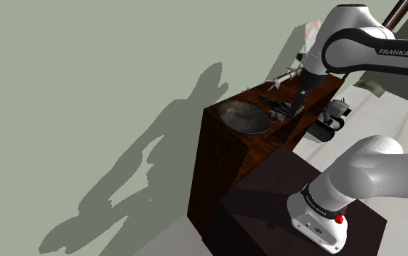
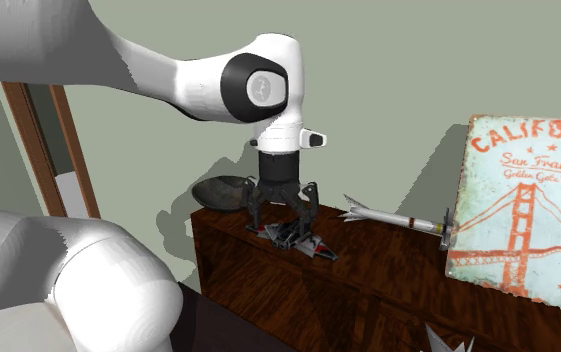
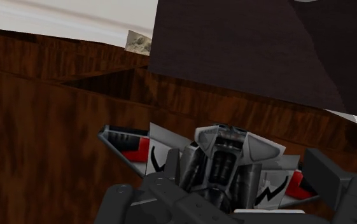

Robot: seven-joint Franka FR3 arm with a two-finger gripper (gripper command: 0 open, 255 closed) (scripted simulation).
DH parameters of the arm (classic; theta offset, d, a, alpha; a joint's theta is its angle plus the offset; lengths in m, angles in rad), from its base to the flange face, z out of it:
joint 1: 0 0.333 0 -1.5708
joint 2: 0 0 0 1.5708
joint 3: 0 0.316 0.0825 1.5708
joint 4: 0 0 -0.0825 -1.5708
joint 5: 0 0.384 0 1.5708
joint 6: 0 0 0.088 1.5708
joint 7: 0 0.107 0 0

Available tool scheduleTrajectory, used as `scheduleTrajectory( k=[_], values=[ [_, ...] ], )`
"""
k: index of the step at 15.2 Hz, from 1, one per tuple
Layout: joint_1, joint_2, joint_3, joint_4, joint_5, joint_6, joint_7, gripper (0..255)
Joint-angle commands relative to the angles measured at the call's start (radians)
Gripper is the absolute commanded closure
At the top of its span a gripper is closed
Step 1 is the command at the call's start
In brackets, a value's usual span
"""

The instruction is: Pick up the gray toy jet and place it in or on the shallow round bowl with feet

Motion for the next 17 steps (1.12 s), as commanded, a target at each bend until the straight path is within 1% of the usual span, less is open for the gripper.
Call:
scheduleTrajectory(
  k=[1,7,8,17],
  values=[
    [-0.001,0.004,-0.003,-0.007,-0.003,0.012,-0.001,0],
    [-0.001,0.004,-0.003,-0.007,-0.003,0.012,-0.001,0],
    [-0.001,0.004,-0.003,-0.007,-0.003,0.012,-0.001,255],
    [-0.001,0.004,-0.003,-0.007,-0.003,0.012,-0.001,255]
  ],
)
